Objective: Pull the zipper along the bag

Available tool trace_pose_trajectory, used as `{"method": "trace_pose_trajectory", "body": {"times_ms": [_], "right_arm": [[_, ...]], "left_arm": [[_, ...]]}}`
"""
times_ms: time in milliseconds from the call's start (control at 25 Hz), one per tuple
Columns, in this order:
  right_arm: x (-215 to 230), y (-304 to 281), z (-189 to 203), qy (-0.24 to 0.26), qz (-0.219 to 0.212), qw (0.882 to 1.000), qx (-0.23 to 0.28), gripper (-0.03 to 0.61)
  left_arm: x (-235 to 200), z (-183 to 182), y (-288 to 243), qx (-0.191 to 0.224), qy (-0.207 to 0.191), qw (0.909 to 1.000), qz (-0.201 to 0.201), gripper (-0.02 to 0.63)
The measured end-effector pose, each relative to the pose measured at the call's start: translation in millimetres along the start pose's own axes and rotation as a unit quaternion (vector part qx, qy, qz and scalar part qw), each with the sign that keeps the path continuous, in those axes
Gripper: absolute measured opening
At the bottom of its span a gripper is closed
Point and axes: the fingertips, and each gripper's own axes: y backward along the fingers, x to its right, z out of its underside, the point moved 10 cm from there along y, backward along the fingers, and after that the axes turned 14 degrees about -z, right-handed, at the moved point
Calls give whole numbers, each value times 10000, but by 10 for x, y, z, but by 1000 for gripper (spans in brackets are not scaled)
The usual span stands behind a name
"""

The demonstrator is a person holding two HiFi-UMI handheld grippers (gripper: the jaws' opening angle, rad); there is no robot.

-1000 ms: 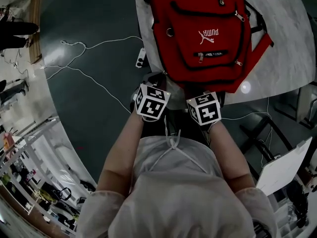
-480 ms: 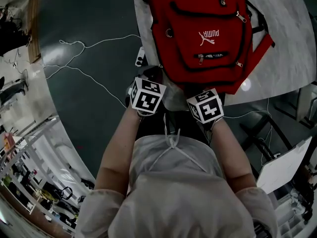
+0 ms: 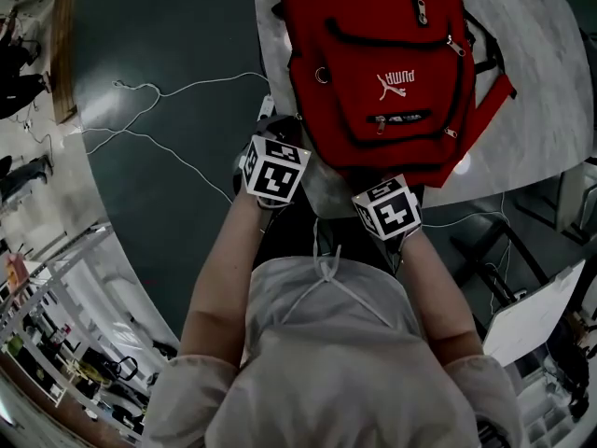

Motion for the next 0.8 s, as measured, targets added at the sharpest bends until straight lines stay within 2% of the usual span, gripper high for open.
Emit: {"method": "trace_pose_trajectory", "body": {"times_ms": [200, 440, 640, 800], "right_arm": [[-12, -6, -12, 55, 60, 9999, -112, 26], [0, -7, -38, 7, -10, 9997, -227, 26], [-22, -8, -20, 48, 100, 9998, -169, 26], [-30, -6, -22, 14, 98, 9999, -130, 26]], "left_arm": [[-123, -127, -47, 111, -55, 9999, -63, 23], [-259, -301, -130, 257, -330, 9988, -235, 24], [-350, -458, -204, 372, -600, 9968, -378, 23], [-443, -546, -287, 426, -606, 9967, -337, 23]]}}
